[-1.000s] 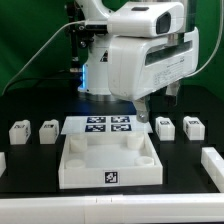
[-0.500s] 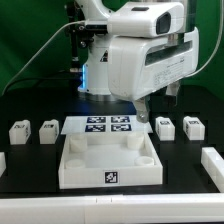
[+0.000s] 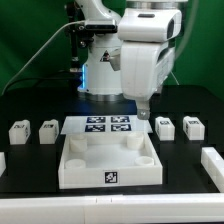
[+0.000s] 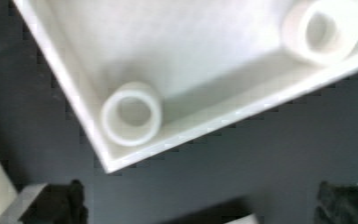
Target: Assemble one leg
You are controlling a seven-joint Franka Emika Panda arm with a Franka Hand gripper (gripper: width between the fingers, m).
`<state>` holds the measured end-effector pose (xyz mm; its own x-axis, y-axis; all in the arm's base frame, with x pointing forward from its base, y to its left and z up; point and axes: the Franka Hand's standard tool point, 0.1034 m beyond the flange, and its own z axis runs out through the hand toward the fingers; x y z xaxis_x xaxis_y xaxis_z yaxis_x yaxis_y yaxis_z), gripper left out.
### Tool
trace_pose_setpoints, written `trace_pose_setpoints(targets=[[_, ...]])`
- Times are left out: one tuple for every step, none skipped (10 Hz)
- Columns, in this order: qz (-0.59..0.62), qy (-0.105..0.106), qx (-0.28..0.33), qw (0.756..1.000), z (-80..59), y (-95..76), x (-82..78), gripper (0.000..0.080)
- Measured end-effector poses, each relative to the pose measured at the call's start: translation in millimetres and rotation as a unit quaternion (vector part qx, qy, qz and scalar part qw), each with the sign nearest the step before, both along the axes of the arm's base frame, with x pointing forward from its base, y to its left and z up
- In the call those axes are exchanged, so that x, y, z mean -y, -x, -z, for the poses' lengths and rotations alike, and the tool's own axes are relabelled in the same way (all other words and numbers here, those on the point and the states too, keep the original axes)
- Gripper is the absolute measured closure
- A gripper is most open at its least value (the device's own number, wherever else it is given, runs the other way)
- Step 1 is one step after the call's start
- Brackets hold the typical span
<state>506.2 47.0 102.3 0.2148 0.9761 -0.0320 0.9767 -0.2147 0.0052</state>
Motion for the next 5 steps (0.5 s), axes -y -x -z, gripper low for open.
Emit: trace_pose_setpoints(targets=[[-0.066, 0.001, -0.005, 0.998, 3.1, 13.2, 9.1, 0.0150], [-0.121, 0.001, -0.010, 0.993, 5.3, 14.9, 16.8, 0.0150], [-0.139, 0.001, -0.011, 0.990, 5.5, 14.3, 17.1, 0.0150], [-0.138, 0.001, -0.011, 0.990, 5.7, 14.5, 17.3, 0.0150], [-0.136, 0.001, -0.011, 0.991, 5.9, 14.6, 17.5, 0.0150]])
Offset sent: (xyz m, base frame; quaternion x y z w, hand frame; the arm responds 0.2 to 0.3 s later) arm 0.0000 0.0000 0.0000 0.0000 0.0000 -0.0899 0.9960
